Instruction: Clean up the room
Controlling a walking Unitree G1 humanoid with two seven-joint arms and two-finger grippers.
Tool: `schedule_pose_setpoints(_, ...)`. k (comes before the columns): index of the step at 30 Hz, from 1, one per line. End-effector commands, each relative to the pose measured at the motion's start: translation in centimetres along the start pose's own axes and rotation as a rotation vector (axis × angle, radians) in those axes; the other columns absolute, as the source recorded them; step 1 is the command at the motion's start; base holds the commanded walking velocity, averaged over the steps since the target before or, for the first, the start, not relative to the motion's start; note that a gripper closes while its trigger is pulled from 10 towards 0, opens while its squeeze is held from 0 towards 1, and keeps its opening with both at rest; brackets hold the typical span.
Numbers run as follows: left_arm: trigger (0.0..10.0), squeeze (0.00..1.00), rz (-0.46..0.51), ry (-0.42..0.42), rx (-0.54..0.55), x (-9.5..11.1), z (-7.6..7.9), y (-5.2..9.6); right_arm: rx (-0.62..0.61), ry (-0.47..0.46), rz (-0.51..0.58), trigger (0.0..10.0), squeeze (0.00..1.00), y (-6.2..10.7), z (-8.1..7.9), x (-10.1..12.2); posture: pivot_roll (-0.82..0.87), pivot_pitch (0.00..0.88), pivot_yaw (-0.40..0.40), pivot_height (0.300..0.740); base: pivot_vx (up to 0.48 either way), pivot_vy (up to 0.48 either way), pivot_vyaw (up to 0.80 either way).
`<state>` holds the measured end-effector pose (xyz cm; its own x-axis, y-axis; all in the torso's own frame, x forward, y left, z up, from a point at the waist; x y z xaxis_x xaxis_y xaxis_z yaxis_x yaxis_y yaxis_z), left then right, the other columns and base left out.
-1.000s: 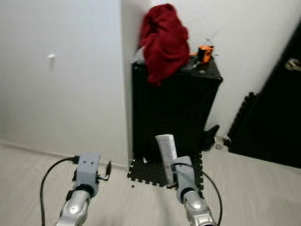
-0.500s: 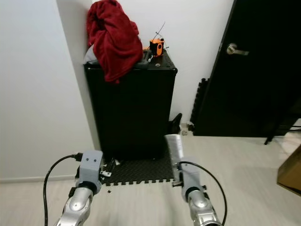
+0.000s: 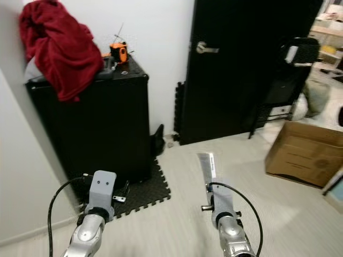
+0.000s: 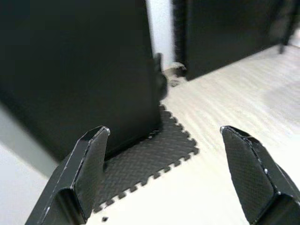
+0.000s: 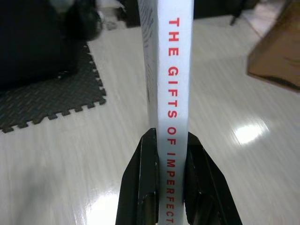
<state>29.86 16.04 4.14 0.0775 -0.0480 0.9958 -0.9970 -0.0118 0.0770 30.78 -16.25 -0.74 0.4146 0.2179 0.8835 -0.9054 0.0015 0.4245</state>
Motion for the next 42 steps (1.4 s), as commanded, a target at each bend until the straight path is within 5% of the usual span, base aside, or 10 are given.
schedule_pose_setpoints(1, 10.0, 0.0, -0.008, -0.002, -0.012, -0.16, 0.2, 0.0, -0.014, -0.017, 0.006, 10.0, 0.0, -0.02, 0.31, 0.12, 0.01, 0.035, -0.056, 0.74, 0.0, 0.0, -0.8)
schedule_pose_setpoints(42, 10.0, 0.0, -0.02, -0.015, -0.06, -0.12, 0.89, -0.51, -0.087, -0.075, -0.024, 10.0, 0.0, 0.1, 1.04, -0.39, 0.0, 0.041, -0.029, 0.74, 0.0, 0.0, -0.8)
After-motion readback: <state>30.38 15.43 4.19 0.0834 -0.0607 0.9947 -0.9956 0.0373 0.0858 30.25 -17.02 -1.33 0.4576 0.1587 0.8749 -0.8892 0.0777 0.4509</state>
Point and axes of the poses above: a point about 5 cm out from each wrist's last joint towards the gripper, its own y axis pointing back from the gripper into the wrist, its own x axis along the axis of the wrist's last joint, z = x × y, the point moved 2 cm from there along -y, pointing out of the wrist towards the gripper, and after that the axes turned 7 degrees about y, right-handed, at the moved point
